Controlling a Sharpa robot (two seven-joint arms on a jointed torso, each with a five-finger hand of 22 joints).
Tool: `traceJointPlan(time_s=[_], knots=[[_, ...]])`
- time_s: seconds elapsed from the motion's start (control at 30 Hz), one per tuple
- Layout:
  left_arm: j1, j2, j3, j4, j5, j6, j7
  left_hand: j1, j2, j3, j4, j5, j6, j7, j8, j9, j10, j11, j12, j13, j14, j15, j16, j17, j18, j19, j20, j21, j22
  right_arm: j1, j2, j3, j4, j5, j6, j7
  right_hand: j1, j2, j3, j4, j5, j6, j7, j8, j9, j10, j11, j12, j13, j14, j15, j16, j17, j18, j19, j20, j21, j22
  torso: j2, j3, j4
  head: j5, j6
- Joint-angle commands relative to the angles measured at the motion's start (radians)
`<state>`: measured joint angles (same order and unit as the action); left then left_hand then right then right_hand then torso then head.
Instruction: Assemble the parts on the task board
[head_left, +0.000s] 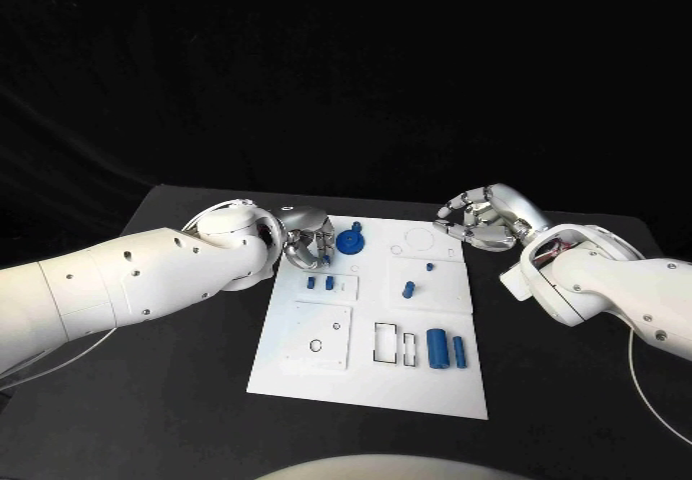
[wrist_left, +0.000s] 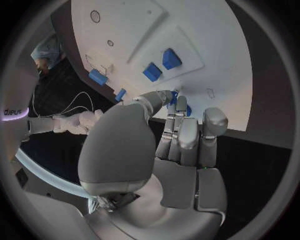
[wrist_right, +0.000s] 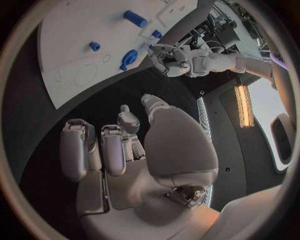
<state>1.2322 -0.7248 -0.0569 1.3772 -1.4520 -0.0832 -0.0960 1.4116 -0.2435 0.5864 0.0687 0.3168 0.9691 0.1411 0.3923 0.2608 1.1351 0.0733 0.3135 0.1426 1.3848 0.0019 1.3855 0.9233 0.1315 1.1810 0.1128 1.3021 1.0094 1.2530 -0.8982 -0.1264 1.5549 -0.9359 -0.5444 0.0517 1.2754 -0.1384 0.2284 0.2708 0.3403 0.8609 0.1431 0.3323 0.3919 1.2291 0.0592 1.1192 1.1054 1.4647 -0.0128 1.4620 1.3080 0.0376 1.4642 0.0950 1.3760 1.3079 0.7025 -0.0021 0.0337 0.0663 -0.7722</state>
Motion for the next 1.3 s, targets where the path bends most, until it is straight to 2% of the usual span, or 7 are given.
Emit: traceJointPlan(time_s=[0.03,0.83,0.9,0.93,1.3], knots=[[0.0,0.004,0.0,-0.003,0.001,0.026,-0.01,-0.008,0.0,-0.005,0.001,-0.005,0.006,0.001,-0.006,0.0,0.007,0.002,-0.007,-0.001,0.0,0.003,-0.004,-0.001,-0.006,-0.002,-0.002,-0.001,-0.001,-0.001,0.001,0.0,0.002,-0.006,0.006,0.006,0.0,-0.009,-0.002,0.006,-0.004,0.003,-0.002,0.004,-0.001,0.001,-0.002,0.001,-0.001,0.047,-0.003,-0.007,0.008,0.013,-0.003,-0.005,-0.005,0.134,0.0,0.0,0.0001,-0.001,-0.001],[-0.003,0.02,-0.004,-0.021,0.002,0.046,-0.013,-0.007,0.0,-0.005,-0.002,-0.005,0.005,0.002,-0.01,-0.001,0.008,0.003,-0.013,-0.002,-0.003,0.003,-0.006,-0.008,-0.006,-0.004,-0.002,-0.003,-0.003,-0.001,0.001,0.0,0.003,-0.006,0.006,0.006,0.0,-0.009,-0.002,0.006,-0.004,0.003,-0.002,0.004,-0.001,0.001,-0.002,0.001,-0.001,0.047,-0.003,-0.007,0.008,0.013,-0.003,-0.005,-0.005,0.134,-0.001,-0.001,0.0009,-0.002,-0.005],[-0.003,0.02,-0.005,-0.021,0.003,0.051,-0.015,-0.01,-0.003,-0.008,-0.001,-0.006,0.0,0.004,-0.017,-0.002,0.005,0.006,-0.022,-0.004,-0.006,0.006,-0.008,-0.01,-0.003,-0.013,-0.002,-0.009,-0.014,-0.001,0.0,0.0,0.003,-0.006,0.006,0.006,0.0,-0.009,-0.002,0.006,-0.004,0.003,-0.002,0.004,-0.001,0.001,-0.002,0.001,-0.001,0.047,-0.003,-0.007,0.008,0.013,-0.003,-0.005,-0.005,0.134,-0.001,-0.0007,0.0006,-0.002,-0.005],[-0.003,0.02,-0.005,-0.021,0.004,0.054,-0.016,-0.018,-0.012,-0.01,0.001,-0.004,-0.021,0.013,-0.034,-0.008,-0.015,0.015,-0.042,-0.011,-0.014,0.013,-0.013,-0.022,0.0,-0.03,0.001,-0.021,-0.035,-0.001,0.0,0.0,0.003,-0.006,0.005,0.006,0.0,-0.009,-0.002,0.006,-0.004,0.003,-0.002,0.004,-0.001,0.001,-0.002,0.001,-0.001,0.047,-0.003,-0.007,0.008,0.013,-0.003,-0.005,-0.005,0.134,-0.001,-0.0007,0.0003,-0.002,-0.005],[-0.003,0.018,-0.005,-0.022,0.009,0.062,-0.021,-0.026,-0.023,-0.017,0.003,-0.004,-0.033,0.022,-0.053,-0.012,-0.03,0.026,-0.068,-0.018,-0.029,0.023,-0.018,-0.046,0.006,-0.053,0.009,-0.039,-0.062,-0.001,0.0,0.0,0.003,-0.006,0.004,0.005,0.0,-0.009,-0.002,0.006,-0.004,0.003,-0.002,0.004,-0.001,0.001,-0.002,0.001,-0.001,0.047,-0.003,-0.007,0.008,0.013,-0.003,-0.005,-0.005,0.134,-0.001,-0.0011,0.0015,-0.003,-0.005]])
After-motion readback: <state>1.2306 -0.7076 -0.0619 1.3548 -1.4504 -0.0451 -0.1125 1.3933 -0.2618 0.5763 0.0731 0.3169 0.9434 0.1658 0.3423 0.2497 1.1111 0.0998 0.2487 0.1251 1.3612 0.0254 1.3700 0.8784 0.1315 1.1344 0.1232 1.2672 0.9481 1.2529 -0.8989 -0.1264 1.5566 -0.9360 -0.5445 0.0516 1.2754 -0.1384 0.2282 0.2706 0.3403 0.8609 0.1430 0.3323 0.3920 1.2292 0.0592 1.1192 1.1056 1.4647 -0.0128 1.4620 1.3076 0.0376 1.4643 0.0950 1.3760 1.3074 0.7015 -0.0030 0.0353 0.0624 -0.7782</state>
